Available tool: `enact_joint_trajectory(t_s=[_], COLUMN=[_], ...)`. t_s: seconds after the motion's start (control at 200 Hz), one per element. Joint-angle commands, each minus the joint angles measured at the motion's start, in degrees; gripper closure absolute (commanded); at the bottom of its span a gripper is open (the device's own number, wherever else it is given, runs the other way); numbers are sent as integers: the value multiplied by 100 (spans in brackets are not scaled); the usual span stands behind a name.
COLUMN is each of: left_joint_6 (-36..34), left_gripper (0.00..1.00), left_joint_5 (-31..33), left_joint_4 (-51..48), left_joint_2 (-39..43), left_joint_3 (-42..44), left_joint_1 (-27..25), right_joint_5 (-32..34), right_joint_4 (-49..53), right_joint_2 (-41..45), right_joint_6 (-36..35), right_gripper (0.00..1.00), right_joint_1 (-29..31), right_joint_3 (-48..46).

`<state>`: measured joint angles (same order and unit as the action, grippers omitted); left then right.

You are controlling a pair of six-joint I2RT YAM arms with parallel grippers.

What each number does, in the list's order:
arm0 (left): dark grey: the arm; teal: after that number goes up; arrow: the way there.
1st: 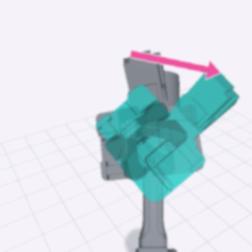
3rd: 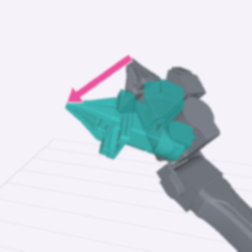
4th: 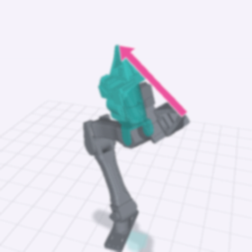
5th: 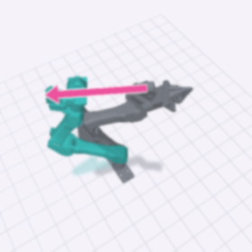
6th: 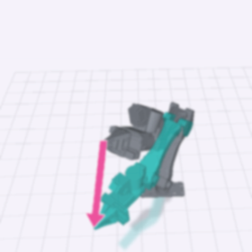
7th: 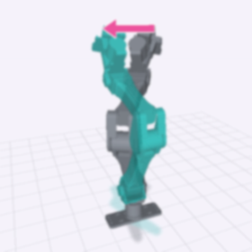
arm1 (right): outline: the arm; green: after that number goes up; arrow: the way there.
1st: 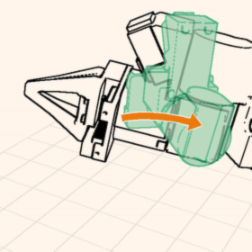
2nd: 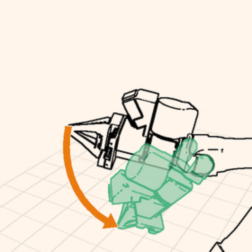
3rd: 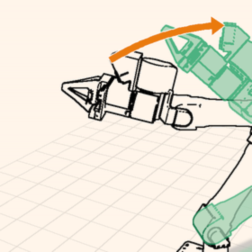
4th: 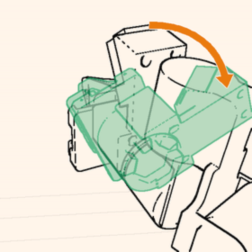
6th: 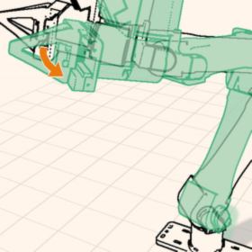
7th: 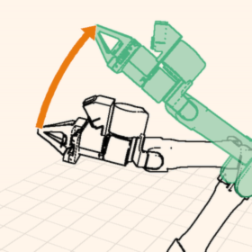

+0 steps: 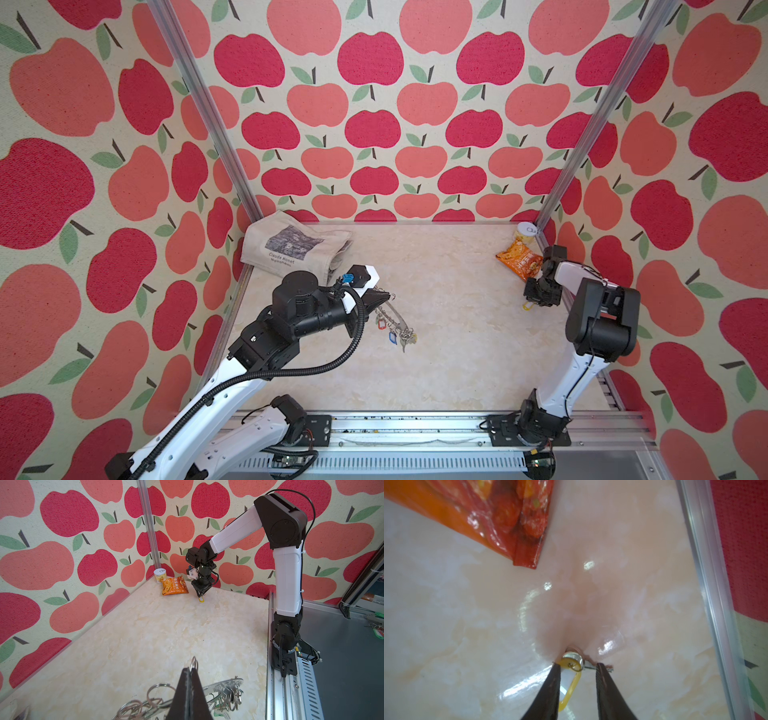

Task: Put the keys on the keyring

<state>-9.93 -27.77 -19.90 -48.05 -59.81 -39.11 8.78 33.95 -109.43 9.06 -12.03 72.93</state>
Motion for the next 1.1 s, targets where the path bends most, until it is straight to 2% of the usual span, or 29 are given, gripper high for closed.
enact_joint_trajectory(t_s=[0.0, 0.115, 0.33, 0.575, 0.84, 1.091], left_joint_6=[-17, -26, -31, 16, 96, 247], left_gripper=[100, 100, 100, 100, 100, 100], left_joint_5=[-124, -114, -117, -116, -80, -11], left_joint_4=[191, 153, 154, 127, 16, 55], left_joint_2=[15, 34, 42, 107, 213, 286], left_joint_3=[-46, -64, -59, -68, -69, 96], left_joint_1=[31, 27, 31, 27, 27, 26], right_joint_5=[-165, -191, -245, -652, -1266, -1337], right_joint_4=[-78, -100, -91, 27, 228, 388], right_joint_2=[154, 141, 158, 227, 487, 738], right_joint_6=[49, 63, 87, 148, 105, 269], right_gripper=[73, 80, 100, 100, 100, 100], right_joint_1=[-36, -36, -19, 255, 1242, 2729], right_joint_3=[-48, -55, -75, -154, -533, -859])
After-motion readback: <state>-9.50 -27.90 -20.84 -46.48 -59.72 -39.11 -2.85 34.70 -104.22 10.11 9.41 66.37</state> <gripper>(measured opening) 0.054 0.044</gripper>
